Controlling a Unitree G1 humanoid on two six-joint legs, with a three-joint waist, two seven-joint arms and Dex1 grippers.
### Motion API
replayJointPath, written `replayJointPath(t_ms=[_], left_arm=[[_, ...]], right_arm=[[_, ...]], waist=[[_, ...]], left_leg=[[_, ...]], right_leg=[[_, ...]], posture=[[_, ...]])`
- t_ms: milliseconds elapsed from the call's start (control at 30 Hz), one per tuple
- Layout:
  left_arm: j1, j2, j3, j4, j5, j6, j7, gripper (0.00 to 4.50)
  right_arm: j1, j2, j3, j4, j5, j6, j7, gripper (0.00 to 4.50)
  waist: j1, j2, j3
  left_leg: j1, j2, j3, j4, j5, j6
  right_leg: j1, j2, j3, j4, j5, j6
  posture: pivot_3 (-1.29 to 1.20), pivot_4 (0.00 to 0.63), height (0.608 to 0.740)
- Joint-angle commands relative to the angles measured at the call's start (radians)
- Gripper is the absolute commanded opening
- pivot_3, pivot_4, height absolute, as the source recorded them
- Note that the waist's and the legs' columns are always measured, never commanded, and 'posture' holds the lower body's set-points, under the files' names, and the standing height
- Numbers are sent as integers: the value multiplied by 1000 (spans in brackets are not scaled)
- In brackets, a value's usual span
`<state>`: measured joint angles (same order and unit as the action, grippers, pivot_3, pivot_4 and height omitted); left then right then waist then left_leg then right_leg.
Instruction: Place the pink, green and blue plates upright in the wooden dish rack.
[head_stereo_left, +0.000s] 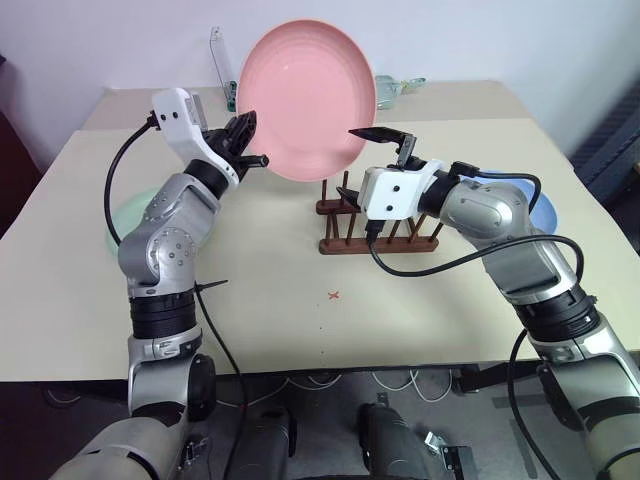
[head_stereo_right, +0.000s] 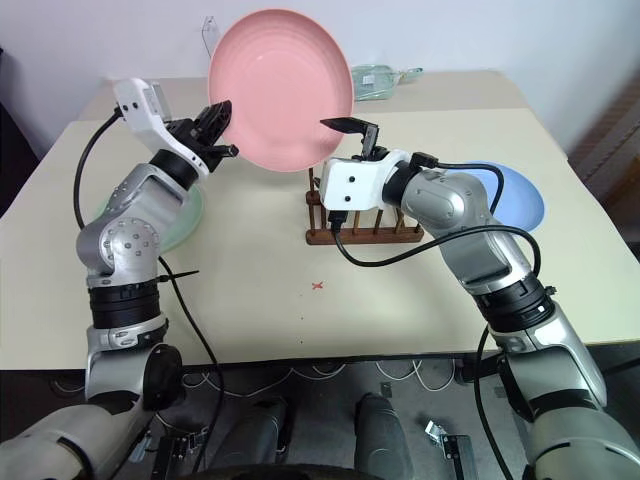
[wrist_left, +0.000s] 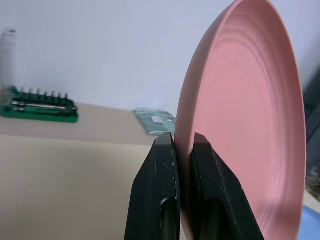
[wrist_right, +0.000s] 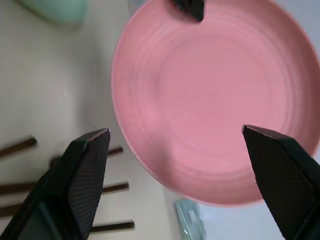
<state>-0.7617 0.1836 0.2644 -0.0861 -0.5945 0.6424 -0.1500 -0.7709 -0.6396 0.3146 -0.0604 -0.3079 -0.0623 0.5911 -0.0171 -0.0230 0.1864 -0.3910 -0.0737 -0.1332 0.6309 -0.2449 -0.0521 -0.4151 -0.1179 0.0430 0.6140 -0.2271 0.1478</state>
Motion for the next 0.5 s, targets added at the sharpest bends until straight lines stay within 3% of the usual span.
replayJointPath(t_ms=[33, 200, 233, 300, 500], left_arm=[[-33, -30, -20, -81, -43, 11, 10, 0], [-32, -79, -26, -116, -95, 43, 30, 0], [-25, -81, -39, -124, -98, 52, 25, 0], [-14, -78, -54, -132, -99, 63, 16, 0], [-15, -73, -46, -120, -106, 67, 12, 0]], right_arm=[[-28, 13, 19, 12, -82, -76, -34, 4292], [-3, 19, 21, 42, -137, -109, -43, 4292], [0, 14, 22, 50, -154, -115, -48, 4064], [5, 11, 17, 57, -168, -122, -50, 3456], [13, 15, 5, 61, -183, -134, -51, 397]], waist=[[0, 0, 0], [2, 0, 0], [2, 0, 0], [2, 0, 0], [0, 0, 0]], left_leg=[[0, 0, 0, 0, 0, 0], [0, 0, 0, 0, 0, 0], [0, 0, 0, 0, 0, 0], [0, 0, 0, 0, 0, 0], [0, 0, 0, 0, 0, 0]], right_leg=[[0, 0, 0, 0, 0, 0], [0, 0, 0, 0, 0, 0], [0, 0, 0, 0, 0, 0], [0, 0, 0, 0, 0, 0], [0, 1, 0, 0, 0, 0]], posture=[[0, 150, 740], [0, 150, 740], [0, 150, 740], [0, 150, 740], [0, 150, 740]])
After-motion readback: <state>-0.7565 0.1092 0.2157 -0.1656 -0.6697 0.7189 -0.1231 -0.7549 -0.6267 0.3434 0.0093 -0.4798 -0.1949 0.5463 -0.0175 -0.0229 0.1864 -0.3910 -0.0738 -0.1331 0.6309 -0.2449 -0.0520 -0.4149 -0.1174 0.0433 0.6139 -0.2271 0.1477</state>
